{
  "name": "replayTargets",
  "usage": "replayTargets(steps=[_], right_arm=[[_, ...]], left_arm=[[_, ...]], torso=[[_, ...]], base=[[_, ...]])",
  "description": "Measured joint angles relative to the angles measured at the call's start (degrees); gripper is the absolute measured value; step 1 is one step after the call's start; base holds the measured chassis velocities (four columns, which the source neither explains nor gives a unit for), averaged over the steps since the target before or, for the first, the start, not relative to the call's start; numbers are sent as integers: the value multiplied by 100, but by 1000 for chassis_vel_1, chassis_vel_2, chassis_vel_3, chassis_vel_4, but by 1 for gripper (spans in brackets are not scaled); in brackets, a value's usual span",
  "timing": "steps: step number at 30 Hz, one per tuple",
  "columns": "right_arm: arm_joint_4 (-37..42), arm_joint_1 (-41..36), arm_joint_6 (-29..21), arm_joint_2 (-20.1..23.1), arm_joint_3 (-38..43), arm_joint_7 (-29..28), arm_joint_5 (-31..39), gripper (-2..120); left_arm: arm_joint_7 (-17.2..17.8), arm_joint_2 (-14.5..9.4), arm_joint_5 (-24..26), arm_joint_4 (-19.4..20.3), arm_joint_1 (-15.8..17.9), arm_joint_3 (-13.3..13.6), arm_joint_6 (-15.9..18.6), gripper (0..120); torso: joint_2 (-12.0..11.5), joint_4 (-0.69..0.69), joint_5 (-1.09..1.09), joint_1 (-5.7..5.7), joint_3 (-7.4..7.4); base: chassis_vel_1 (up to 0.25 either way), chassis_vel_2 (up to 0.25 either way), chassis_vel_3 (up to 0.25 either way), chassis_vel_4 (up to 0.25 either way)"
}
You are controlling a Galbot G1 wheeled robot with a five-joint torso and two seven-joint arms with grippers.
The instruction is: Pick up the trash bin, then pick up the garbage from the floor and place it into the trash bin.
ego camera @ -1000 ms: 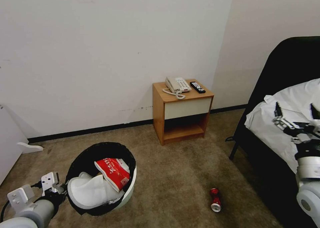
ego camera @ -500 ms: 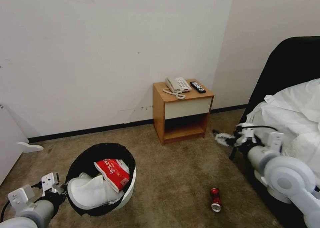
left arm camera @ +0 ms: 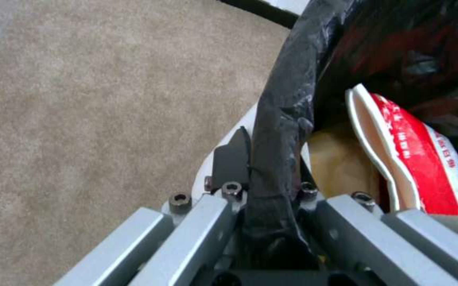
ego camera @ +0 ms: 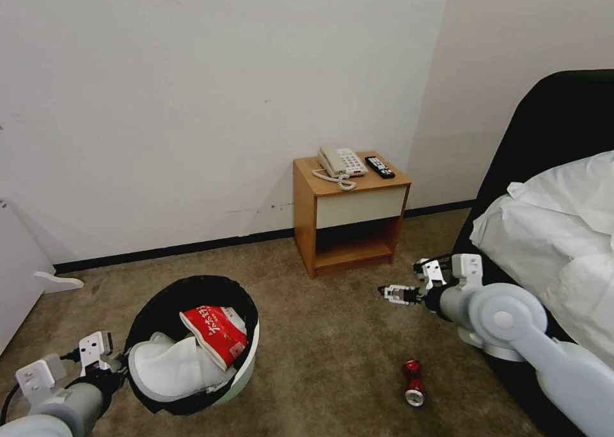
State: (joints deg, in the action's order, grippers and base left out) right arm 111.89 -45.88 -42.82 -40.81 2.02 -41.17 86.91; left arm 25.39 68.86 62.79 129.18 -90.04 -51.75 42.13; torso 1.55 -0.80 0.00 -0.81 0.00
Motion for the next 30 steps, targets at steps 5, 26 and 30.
replayTargets(steps=[5, 26, 30], right_arm=[[-228, 1, 22, -45, -473, -124, -60, 100], [-1488, -69, 61, -417, -1222, 13, -479, 100], [-1754, -71, 63, -497, -1244, 98, -600, 100]], left_arm=[[-19, 15, -41, -55, 24, 20, 0, 1], [-33, -27, -37, -57, -33, -28, 0, 1], [-34, -27, -37, -57, -51, -29, 0, 1]], torso=[[0, 0, 0, 0, 0], [0, 1, 0, 0, 0], [0, 1, 0, 0, 0]], base=[[0, 0, 0, 0], [0, 0, 0, 0], [0, 0, 0, 0]])
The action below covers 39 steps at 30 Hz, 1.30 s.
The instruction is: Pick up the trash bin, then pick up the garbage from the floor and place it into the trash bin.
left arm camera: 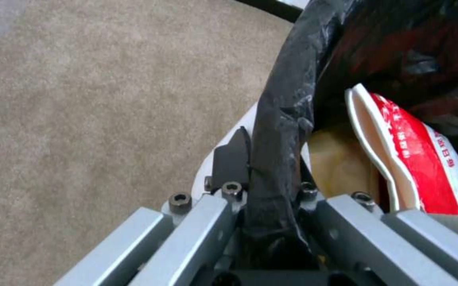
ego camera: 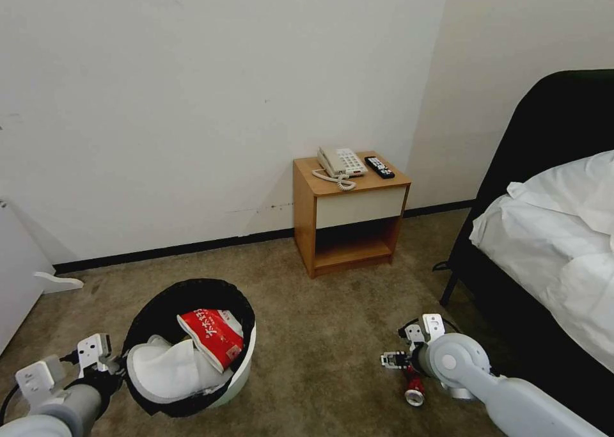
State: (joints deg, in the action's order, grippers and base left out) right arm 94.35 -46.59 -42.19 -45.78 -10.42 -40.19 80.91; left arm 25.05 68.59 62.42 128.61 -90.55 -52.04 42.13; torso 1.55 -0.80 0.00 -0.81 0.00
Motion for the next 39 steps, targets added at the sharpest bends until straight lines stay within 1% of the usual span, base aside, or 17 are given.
replayTargets(steps=[10, 15, 20, 28, 39], right_arm=[[-620, -94, 4, -237, 8, 270, -307, 100], [-1132, 66, 5, -452, 43, 455, -520, 100], [-1413, 178, 5, -619, 52, 574, -672, 100], [-1791, 272, 5, -826, 79, 727, -885, 100], [-2055, 167, 6, -906, 85, 836, -1130, 96]], left_arm=[[-1, -27, 4, 0, -22, -6, 0, 1], [-1, -4, 3, -2, -40, -9, 0, 1], [-1, -10, 3, -27, -43, -22, 0, 1], [-1, -40, 7, -85, -38, -33, 0, 1], [-1, -86, 41, -132, 16, -36, 0, 1]], torso=[[0, 0, 0, 0, 0], [0, 0, 0, 0, 0], [0, 0, 0, 0, 0], [0, 0, 0, 0, 0], [0, -1, 0, 0, 0]], base=[[0, 0, 0, 0], [0, 0, 0, 0], [0, 0, 0, 0], [0, 0, 0, 0], [0, 0, 0, 0]])
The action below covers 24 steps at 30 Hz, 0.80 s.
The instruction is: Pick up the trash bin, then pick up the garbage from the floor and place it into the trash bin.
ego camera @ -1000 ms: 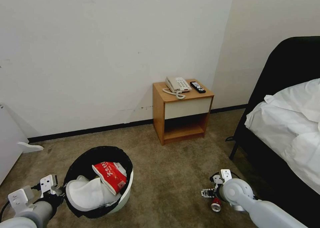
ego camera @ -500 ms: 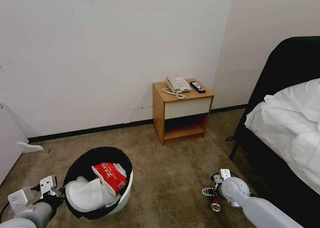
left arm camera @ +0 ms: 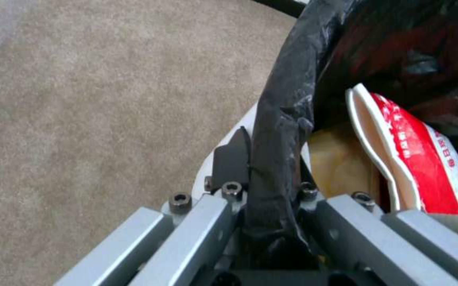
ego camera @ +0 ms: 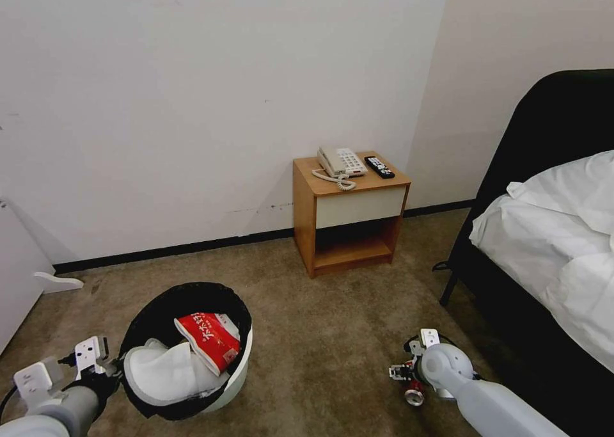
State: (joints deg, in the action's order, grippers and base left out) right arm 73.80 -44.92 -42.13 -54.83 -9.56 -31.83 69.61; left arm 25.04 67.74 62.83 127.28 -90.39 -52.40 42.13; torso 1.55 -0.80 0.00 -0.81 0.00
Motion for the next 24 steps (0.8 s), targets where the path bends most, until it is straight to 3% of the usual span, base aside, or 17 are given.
replayTargets(steps=[16, 24], right_arm=[[-530, -139, 4, -198, 146, 273, -509, 93], [-731, -70, 79, -369, 80, 371, -668, 81]], left_arm=[[-1, -49, 31, -35, 27, 23, 0, 1], [2, -36, 31, -36, 17, 33, 0, 1]], torso=[[0, 0, 0, 0, 0], [0, 1, 0, 0, 0]], base=[[0, 0, 0, 0], [0, 0, 0, 0]])
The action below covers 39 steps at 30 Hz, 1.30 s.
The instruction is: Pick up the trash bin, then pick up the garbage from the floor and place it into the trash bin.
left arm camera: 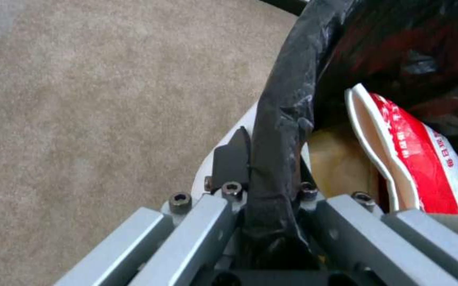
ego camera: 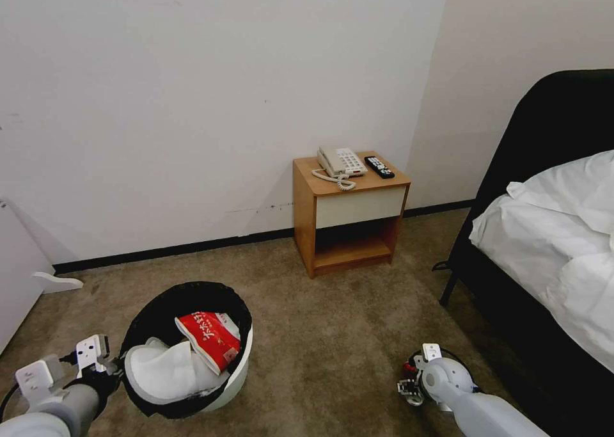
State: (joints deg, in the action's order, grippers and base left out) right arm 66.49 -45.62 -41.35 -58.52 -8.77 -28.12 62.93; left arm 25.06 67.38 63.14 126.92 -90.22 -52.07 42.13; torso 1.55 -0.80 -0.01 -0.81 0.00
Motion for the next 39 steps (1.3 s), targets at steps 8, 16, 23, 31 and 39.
replayTargets(steps=[8, 16, 23, 31, 39], right_arm=[[-174, 40, 75, -121, -18, 23, -131, 67], [-301, 0, 112, -201, 27, 61, -237, 51], [-324, -52, 174, -169, 49, 137, -331, 51], [65, -148, 148, 70, 65, 30, -256, 50], [1476, -311, 87, 657, 307, -286, 150, 50]], left_arm=[[2, -9, -3, 7, -19, -2, 0, 1], [6, 3, -11, 20, -18, 15, 0, 1], [9, 14, -20, 31, -26, 15, 0, 1], [18, 21, -30, 20, -5, 55, 0, 1], [39, 3, 2, 10, 58, 92, 0, 1]], torso=[[0, 0, 1, 0, 0], [1, 0, -1, 0, -1], [2, 2, 2, 0, -1], [0, -2, 2, 0, 0], [0, -2, 0, 0, 0]], base=[[0, 0, 0, 0], [0, 0, 0, 0], [0, 0, 0, 0], [0, 0, 0, 0], [0, 0, 0, 0]])
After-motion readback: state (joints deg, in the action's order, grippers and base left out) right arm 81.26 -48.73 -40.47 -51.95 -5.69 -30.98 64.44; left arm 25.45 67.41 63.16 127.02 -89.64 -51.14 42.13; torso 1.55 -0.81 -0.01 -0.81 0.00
